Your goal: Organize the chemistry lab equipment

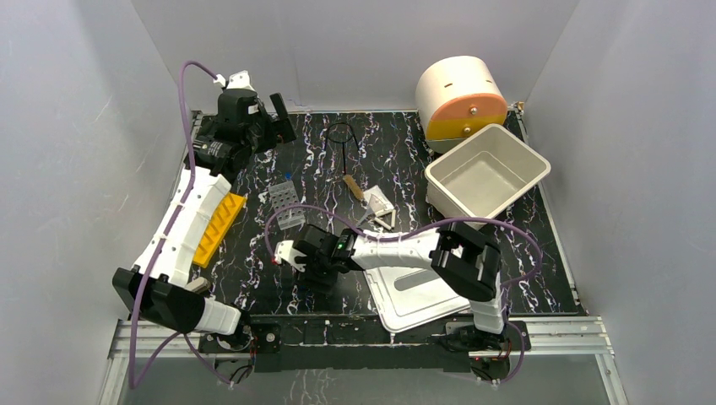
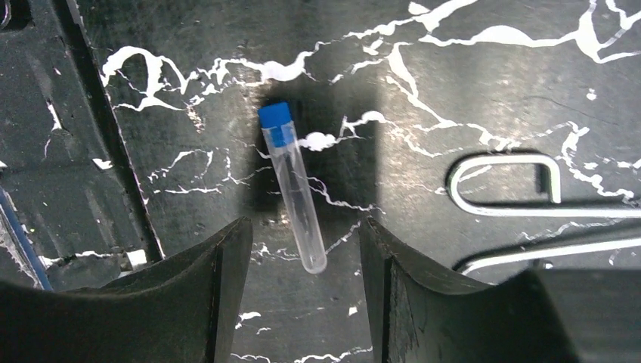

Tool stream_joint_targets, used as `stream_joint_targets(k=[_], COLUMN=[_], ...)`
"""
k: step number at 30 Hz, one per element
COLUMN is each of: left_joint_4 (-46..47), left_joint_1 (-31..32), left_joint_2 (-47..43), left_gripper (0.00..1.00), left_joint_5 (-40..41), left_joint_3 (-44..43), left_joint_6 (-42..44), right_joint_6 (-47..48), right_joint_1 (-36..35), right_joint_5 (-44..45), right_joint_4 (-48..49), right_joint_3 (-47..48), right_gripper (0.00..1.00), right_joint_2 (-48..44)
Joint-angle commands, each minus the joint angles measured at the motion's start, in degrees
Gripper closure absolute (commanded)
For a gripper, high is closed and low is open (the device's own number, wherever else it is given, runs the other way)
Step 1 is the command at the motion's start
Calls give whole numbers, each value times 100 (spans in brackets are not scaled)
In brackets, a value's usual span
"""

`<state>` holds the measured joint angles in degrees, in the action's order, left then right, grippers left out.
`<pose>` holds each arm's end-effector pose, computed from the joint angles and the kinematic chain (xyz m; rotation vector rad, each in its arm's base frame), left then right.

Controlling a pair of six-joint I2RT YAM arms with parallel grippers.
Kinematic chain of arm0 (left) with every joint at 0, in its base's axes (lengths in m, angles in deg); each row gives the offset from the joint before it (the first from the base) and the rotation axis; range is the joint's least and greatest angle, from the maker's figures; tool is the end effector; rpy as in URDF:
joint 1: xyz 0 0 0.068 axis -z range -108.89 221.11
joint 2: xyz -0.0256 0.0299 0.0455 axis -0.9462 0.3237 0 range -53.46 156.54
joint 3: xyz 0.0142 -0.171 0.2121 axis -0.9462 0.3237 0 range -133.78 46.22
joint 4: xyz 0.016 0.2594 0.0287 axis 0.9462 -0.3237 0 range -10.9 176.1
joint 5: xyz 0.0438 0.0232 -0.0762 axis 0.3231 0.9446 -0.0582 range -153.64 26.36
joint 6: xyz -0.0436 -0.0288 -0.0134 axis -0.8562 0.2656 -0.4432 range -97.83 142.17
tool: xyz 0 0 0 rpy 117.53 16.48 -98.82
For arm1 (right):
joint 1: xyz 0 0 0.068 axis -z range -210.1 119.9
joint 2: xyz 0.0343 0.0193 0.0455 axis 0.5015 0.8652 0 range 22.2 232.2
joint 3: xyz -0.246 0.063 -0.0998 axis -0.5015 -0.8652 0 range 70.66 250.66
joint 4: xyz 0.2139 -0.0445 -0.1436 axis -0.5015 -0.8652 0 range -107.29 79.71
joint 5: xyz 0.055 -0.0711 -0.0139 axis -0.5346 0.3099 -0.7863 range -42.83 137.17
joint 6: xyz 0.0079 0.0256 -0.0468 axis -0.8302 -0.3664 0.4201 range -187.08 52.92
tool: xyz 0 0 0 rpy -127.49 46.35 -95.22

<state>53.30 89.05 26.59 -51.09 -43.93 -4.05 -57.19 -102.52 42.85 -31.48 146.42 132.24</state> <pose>0.2929 -0.0866 0.4337 -0.2852 1.9475 -0.2912 0.1210 0.3904 0.1829 -1.7464 1.9515 0.5068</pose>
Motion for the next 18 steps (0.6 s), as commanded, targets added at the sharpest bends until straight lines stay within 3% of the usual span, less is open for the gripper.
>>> stream_joint_targets(k=[1, 7, 18], left_joint_4=[-77, -106, -208], left_joint_1=[-28, -31, -27], left_joint_2=[-23, -82, -169], left_gripper=[2, 2, 2], left_joint_5=[-201, -159, -154], left_joint_3=[-291, -258, -350], left_joint_6=[-16, -56, -173], right_joint_6=[160, 207, 220], right_joint_1=[-143, -323, -315], right_joint_5=[-64, 976, 573], right_joint_4=[-209, -30, -335], right_joint_3=[345, 285, 465], right_gripper=[40, 47, 72], right_joint_2=[167, 270, 649])
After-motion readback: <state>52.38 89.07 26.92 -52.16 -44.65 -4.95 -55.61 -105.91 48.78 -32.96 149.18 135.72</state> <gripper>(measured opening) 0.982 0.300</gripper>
